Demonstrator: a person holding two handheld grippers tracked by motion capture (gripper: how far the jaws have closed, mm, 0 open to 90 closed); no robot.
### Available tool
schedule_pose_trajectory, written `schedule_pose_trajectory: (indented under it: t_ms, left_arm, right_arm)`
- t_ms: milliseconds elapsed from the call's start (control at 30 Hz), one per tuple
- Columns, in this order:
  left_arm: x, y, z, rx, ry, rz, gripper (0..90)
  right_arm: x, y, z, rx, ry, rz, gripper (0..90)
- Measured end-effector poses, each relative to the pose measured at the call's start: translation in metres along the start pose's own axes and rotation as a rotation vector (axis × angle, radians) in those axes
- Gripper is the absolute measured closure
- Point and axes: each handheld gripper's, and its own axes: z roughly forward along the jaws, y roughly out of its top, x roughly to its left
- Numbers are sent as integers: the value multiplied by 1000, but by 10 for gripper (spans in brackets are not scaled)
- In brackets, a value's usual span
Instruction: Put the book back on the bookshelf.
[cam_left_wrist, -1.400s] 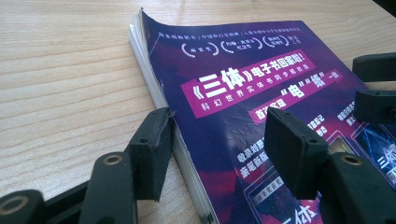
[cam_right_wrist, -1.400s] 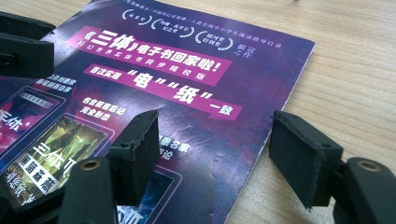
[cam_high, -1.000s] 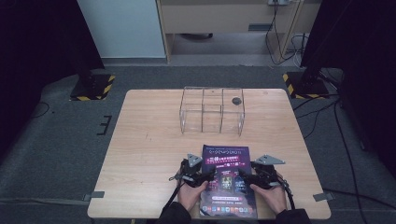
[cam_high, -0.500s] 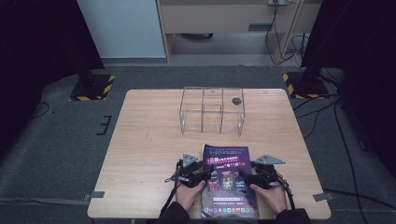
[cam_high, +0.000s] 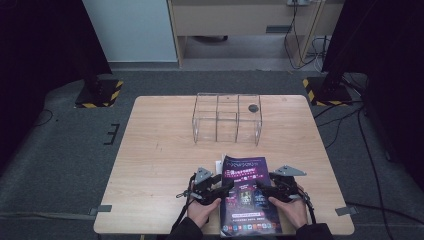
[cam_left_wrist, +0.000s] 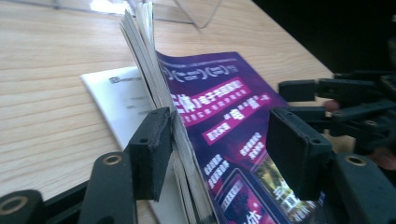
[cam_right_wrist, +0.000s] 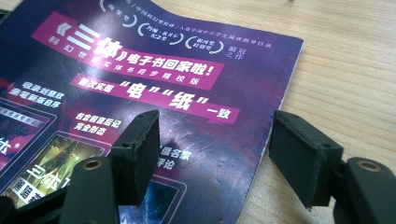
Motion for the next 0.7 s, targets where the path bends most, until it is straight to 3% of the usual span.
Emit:
schedule_pose_trajectory:
  t_ms: [167, 300, 433, 567, 700]
  left_arm:
    - [1, 1, 4, -8, -48, 1, 402]
    - [3, -2, 8, 22, -14, 12, 371]
    - [5, -1, 8, 29, -18, -4, 373]
    - [7, -2, 11, 51, 12, 30, 376]
    - [10, -1, 11, 59, 34, 22, 375]
  right_arm:
    - [0, 0, 0, 0, -2, 0, 338]
    - [0, 0, 0, 0, -2, -2, 338]
    - [0, 0, 0, 1, -1, -2, 339]
    - [0, 0, 0, 1, -1, -2, 339]
    - [0, 0, 0, 0, -1, -3, 340]
